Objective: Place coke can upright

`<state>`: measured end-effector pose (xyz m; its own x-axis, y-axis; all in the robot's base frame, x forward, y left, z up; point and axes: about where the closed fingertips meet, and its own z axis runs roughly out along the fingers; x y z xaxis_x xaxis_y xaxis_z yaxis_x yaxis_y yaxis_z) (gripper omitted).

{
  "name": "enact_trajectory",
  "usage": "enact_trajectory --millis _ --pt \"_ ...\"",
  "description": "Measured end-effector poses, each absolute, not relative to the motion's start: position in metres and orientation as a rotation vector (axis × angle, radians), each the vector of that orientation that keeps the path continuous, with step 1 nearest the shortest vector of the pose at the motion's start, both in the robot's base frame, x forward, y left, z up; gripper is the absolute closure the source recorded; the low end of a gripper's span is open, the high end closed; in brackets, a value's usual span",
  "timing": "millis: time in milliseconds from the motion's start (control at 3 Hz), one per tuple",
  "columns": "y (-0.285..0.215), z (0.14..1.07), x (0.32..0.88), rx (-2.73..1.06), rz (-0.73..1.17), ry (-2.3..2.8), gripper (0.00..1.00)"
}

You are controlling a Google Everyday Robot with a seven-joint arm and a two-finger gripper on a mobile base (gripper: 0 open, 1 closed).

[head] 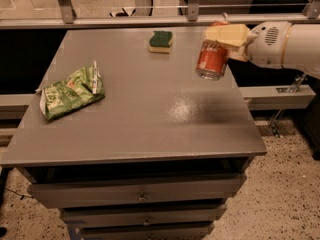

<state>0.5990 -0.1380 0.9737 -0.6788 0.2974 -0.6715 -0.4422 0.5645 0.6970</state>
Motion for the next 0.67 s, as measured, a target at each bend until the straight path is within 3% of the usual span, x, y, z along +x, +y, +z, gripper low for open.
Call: enact_trajectory --millis 333,667 --pt "-0.152 0.983 0.593 -0.242 1.298 1.798 1.00" --pt "-0.137 0.987 0.579 -0.468 1.246 1.681 1.00"
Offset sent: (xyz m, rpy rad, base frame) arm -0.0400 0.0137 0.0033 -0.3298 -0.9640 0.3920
